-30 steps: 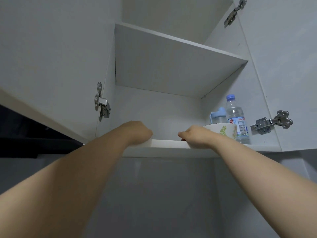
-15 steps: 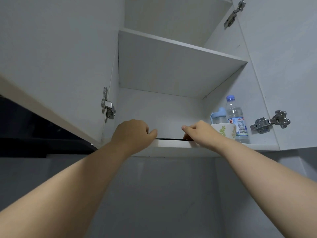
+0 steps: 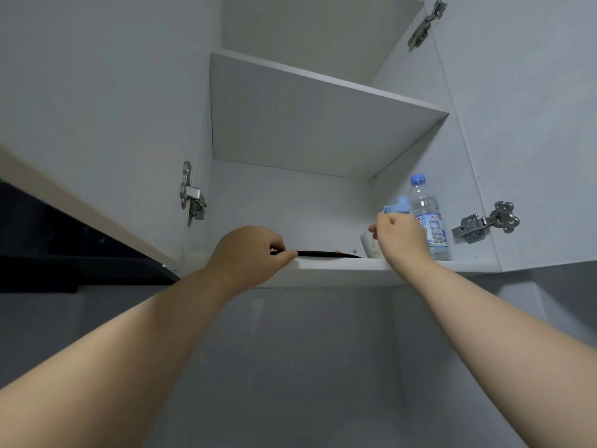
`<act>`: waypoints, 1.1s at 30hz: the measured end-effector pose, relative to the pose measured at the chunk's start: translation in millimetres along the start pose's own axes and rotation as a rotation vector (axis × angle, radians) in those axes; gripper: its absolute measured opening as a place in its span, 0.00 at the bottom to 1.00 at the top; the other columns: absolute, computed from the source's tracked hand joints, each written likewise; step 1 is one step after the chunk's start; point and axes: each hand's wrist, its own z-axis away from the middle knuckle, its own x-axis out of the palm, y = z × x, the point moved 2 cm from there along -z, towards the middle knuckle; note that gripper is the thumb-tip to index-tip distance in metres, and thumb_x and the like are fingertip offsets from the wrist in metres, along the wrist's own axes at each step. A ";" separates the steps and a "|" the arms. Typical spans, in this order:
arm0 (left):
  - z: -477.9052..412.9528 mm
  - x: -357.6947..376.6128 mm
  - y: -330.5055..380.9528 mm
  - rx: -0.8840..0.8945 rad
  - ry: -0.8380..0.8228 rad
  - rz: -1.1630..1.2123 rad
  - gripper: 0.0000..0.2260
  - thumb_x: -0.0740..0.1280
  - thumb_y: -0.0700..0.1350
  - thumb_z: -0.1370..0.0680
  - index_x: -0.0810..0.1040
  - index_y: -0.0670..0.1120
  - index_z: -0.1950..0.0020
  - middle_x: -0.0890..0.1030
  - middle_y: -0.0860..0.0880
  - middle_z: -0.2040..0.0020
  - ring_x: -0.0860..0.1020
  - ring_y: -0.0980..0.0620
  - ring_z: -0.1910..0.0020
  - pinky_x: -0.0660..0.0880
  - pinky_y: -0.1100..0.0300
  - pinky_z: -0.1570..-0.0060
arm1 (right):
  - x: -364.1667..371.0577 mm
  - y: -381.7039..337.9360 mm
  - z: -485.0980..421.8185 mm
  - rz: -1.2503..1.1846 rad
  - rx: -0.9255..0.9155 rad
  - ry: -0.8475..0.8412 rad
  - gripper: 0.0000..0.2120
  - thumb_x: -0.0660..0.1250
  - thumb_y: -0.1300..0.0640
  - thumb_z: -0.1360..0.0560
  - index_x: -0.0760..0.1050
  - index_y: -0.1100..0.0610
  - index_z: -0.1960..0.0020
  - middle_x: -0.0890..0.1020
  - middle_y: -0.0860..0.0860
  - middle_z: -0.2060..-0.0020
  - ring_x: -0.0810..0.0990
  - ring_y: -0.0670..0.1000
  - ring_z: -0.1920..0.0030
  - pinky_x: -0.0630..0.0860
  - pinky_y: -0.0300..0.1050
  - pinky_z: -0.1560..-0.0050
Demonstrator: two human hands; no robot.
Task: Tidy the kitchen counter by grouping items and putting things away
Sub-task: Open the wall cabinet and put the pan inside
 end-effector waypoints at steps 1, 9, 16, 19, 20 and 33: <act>-0.4 1.4 2.3 -0.008 -0.019 -0.004 0.13 0.63 0.58 0.23 0.82 0.50 0.54 0.81 0.55 0.55 0.77 0.54 0.53 0.74 0.56 0.53 | -4.3 5.0 -3.2 0.039 0.006 0.026 0.17 0.54 0.58 0.22 0.78 0.65 0.56 0.81 0.58 0.58 0.76 0.60 0.53 0.71 0.48 0.53; -15.8 13.6 33.9 -0.025 -0.161 -0.043 0.14 0.63 0.58 0.23 0.80 0.52 0.46 0.81 0.53 0.52 0.76 0.51 0.53 0.72 0.58 0.57 | -14.2 43.8 -30.9 0.312 0.137 -0.171 0.23 0.56 0.55 0.22 0.62 0.51 0.27 0.60 0.61 0.29 0.61 0.64 0.30 0.60 0.53 0.31; -30.2 27.6 40.7 -0.017 -0.420 -0.021 0.23 0.58 0.60 0.21 0.65 0.56 0.27 0.71 0.55 0.30 0.69 0.51 0.32 0.67 0.57 0.38 | -6.8 45.1 -45.3 0.458 0.152 -0.272 0.29 0.61 0.51 0.23 0.56 0.47 0.25 0.47 0.60 0.25 0.61 0.66 0.30 0.62 0.53 0.32; -31.8 27.4 37.4 0.011 -0.420 -0.056 0.20 0.55 0.59 0.20 0.68 0.57 0.29 0.72 0.55 0.32 0.70 0.51 0.34 0.67 0.58 0.44 | -3.8 51.9 -51.5 0.510 0.173 -0.247 0.27 0.66 0.48 0.25 0.64 0.54 0.29 0.56 0.61 0.28 0.66 0.64 0.32 0.64 0.51 0.33; -31.4 26.2 38.3 0.022 -0.421 -0.063 0.18 0.54 0.59 0.19 0.69 0.58 0.30 0.73 0.55 0.33 0.71 0.51 0.34 0.66 0.59 0.45 | -2.8 54.0 -52.5 0.521 0.169 -0.233 0.26 0.68 0.47 0.26 0.66 0.56 0.33 0.62 0.61 0.31 0.68 0.63 0.35 0.66 0.51 0.35; -34.1 24.0 34.5 0.001 -0.529 -0.053 0.18 0.52 0.56 0.18 0.78 0.50 0.43 0.75 0.52 0.59 0.74 0.49 0.55 0.67 0.58 0.59 | -27.7 41.9 -62.6 0.536 0.142 -0.064 0.19 0.73 0.51 0.32 0.75 0.59 0.46 0.79 0.57 0.47 0.78 0.59 0.47 0.68 0.43 0.58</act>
